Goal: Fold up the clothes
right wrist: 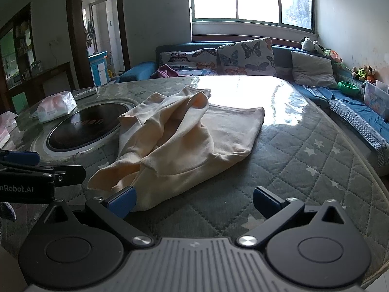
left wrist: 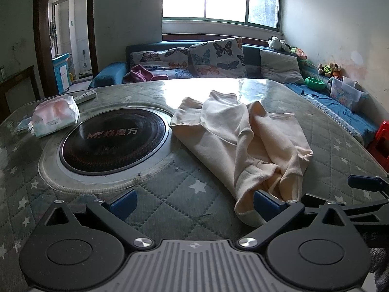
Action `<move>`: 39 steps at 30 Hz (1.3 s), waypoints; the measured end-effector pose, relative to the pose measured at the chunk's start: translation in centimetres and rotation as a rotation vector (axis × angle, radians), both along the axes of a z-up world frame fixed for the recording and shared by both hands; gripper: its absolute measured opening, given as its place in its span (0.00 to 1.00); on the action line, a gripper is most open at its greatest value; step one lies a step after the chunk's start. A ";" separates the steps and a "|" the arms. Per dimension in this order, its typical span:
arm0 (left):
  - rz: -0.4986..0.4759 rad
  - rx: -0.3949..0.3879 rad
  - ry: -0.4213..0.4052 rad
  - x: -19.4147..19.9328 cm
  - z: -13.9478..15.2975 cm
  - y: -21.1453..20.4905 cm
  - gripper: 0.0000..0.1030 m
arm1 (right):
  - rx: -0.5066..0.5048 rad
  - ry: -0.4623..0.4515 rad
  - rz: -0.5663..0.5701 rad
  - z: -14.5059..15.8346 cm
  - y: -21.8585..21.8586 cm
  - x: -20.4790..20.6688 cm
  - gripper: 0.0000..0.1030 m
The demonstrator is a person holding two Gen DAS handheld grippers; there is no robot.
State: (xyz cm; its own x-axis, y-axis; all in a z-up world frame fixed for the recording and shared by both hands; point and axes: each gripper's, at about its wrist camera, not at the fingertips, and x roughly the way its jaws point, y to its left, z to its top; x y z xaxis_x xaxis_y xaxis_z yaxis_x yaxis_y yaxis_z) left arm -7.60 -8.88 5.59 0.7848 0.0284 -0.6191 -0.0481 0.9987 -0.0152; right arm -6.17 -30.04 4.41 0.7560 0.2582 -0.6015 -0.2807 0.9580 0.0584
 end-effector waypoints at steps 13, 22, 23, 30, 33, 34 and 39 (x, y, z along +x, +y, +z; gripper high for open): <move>-0.013 0.003 0.009 1.6 0.3 0.2 1.00 | 0.002 0.010 0.001 0.2 0.2 1.4 1.00; -0.030 0.003 0.004 3.3 0.8 0.7 1.00 | 0.008 0.016 0.013 0.2 0.4 3.0 1.00; -0.032 0.003 0.003 3.6 0.8 0.8 1.00 | 0.008 0.019 0.014 0.2 0.4 3.3 1.00; -0.054 0.006 -0.002 5.7 1.2 0.9 0.96 | 0.015 0.025 0.013 0.6 -0.1 5.1 0.99; -0.083 0.013 -0.011 7.0 1.6 0.3 0.90 | 0.025 0.033 0.002 0.7 -0.6 6.1 0.94; -0.093 0.016 -0.014 7.5 1.7 0.2 0.89 | 0.030 0.036 -0.001 0.7 -0.8 6.5 0.94; -0.163 0.032 -0.031 10.3 2.2 -1.3 0.76 | 0.046 0.045 0.001 0.9 -1.7 8.5 0.86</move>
State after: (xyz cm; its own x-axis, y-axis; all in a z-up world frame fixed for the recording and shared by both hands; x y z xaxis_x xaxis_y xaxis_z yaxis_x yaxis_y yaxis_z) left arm 2.72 -10.20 7.76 0.7994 -0.0813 -0.5953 0.1143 0.9933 0.0179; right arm 2.35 -31.76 5.31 0.7280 0.2873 -0.6225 -0.2778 0.9537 0.1153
